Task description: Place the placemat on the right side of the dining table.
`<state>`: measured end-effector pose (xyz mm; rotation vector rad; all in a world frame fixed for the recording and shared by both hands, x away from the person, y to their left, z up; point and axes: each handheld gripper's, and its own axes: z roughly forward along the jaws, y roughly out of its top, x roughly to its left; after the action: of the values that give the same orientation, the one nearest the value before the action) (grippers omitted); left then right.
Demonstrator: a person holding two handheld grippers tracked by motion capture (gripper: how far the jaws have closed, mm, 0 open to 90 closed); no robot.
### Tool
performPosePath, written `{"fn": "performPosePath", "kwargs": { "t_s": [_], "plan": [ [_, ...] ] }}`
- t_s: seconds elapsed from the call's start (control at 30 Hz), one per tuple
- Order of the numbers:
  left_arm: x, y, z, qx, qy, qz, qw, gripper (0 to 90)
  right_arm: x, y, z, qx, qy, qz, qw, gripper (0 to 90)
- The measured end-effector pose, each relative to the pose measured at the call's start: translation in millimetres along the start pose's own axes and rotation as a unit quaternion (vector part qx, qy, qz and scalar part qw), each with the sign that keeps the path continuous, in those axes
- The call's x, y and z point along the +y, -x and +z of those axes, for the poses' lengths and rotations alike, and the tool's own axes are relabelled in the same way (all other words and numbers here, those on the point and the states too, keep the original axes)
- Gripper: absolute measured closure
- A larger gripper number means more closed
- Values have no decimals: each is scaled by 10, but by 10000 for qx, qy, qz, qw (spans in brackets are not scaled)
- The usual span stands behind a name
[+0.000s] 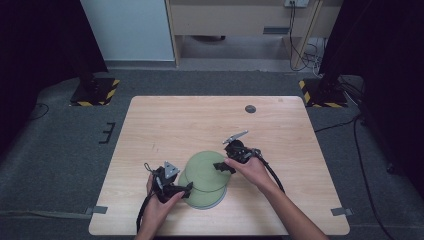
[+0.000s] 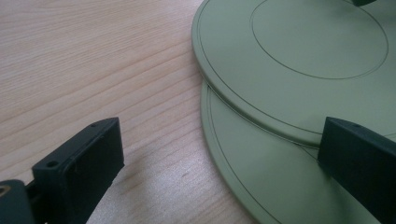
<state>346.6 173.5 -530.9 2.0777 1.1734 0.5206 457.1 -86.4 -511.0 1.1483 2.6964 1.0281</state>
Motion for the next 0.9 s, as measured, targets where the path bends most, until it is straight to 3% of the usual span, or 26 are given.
{"fn": "performPosePath", "kwargs": {
  "t_s": [0.17,0.23,0.3,0.37,0.5,0.67,0.77,0.9],
  "plan": [
    [2,20,-1,53,39,41,10000,1,0,43,75,119,-20,65,9999,200],
    [4,22,-2,60,28,51,10000,2,7,48,72,244,-10,121,9996,270],
    [5,20,-2,47,6,46,10000,2,14,33,58,246,-23,55,9997,276],
    [5,22,-2,55,2,49,10000,3,36,3,14,182,-104,-37,9998,296],
    [5,20,-1,51,0,53,10000,2,127,-57,-205,206,169,-175,9995,358],
    [4,28,-2,75,23,46,10000,2,178,-201,-400,504,390,-364,9973,441],
    [0,33,-4,89,32,47,9999,2,141,-213,-395,454,222,-494,9975,482],
    [-1,29,-3,82,31,25,10000,2,63,-110,-341,469,62,-378,9982,585]
  ]
}}
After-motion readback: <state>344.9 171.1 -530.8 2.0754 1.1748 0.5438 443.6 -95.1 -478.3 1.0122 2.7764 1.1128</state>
